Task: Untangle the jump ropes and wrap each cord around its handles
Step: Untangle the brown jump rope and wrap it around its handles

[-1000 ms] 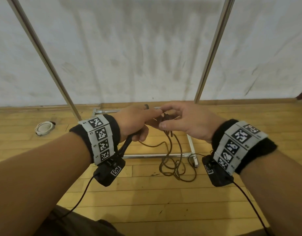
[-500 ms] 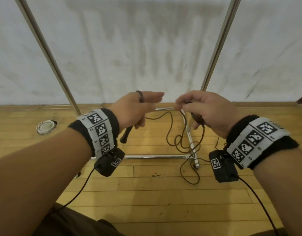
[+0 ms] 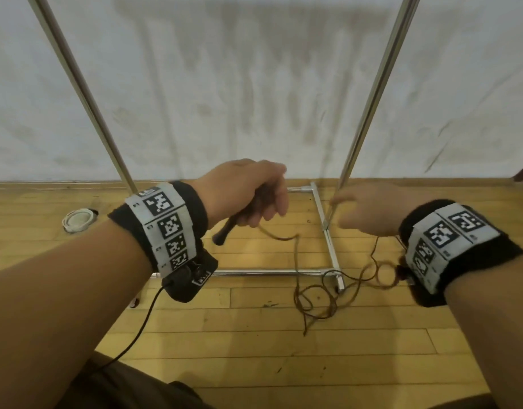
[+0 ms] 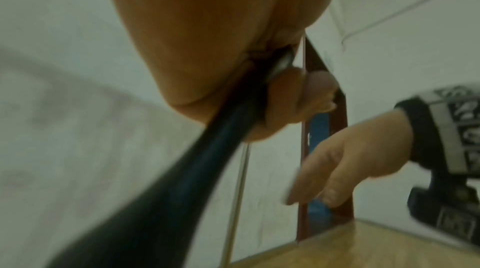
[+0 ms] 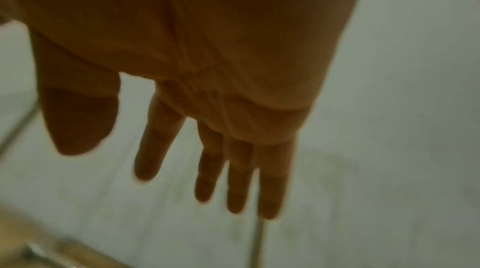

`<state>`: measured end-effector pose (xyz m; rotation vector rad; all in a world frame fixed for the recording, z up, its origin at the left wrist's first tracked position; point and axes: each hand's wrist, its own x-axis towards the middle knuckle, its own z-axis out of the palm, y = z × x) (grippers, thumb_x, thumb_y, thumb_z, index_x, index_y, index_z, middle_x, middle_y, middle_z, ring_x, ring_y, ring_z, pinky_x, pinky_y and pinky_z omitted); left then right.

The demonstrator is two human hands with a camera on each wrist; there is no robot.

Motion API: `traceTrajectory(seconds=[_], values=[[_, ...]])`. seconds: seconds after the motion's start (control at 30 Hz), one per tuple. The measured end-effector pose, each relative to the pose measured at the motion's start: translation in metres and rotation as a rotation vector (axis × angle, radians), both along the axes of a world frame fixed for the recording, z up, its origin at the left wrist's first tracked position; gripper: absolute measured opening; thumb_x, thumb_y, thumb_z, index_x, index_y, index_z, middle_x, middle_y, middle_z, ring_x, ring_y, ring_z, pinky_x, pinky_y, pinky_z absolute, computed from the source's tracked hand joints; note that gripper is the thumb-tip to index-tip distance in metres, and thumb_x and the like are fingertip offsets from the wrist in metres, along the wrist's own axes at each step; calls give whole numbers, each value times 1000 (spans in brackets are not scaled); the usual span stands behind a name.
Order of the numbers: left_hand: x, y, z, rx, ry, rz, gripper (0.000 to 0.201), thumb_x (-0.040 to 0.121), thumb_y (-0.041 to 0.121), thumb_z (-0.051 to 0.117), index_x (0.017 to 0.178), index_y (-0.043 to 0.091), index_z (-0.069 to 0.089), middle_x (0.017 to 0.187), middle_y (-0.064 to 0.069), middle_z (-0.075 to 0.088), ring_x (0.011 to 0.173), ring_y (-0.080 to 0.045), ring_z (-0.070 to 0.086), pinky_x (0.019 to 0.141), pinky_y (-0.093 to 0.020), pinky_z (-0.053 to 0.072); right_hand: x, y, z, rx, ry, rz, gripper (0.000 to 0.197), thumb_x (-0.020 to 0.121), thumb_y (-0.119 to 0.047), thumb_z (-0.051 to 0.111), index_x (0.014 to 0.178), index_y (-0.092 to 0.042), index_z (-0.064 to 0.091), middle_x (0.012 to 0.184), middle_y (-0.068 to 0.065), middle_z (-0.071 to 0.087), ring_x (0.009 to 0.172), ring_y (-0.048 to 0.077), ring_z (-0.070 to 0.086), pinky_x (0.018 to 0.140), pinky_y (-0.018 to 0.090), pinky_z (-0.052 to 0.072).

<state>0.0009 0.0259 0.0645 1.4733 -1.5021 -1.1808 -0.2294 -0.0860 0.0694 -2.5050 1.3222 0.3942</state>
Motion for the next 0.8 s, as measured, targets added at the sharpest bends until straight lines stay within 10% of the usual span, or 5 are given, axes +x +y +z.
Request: traceTrajectory(seconds=[0.2,0.37,0.5,0.67,0.8], values=[[-17,-1,20,-103,360,-110,44,104,31,46,103,1,79,79,-11,68,57,-23,55,52,-30,46,43,41,-12,676,-1016,67,18,99,-6,62,110,8,62,94,12,75,95,20,75,86,26,58],[19,-7,48,-453,577,763,44,89,33,53,124,12,70,106,-2,81,70,-17,73,43,-23,40,19,31,-51,496,-503,-19,29,108,-31,43,101,-12,65,63,0,61,65,17,72,85,48,57],[49,2,48,-567,290,969,41,106,29,41,144,20,55,122,15,72,99,-8,77,48,-25,47,-5,17,-70,259,-195,-35,33,107,-38,40,95,-20,65,75,4,76,74,14,71,69,30,46],[19,5,16,-314,-29,498,57,101,15,49,149,44,56,124,30,68,102,-10,74,49,-32,49,17,20,-41,298,-371,-46,23,104,-36,47,98,-23,65,73,2,58,58,17,59,58,35,53],[-8,6,-3,-46,-222,72,35,107,34,56,137,50,64,93,14,80,48,-7,54,44,-28,45,39,32,-3,425,-610,-10,20,97,-17,51,91,-25,69,60,-4,51,50,13,44,47,32,37]])
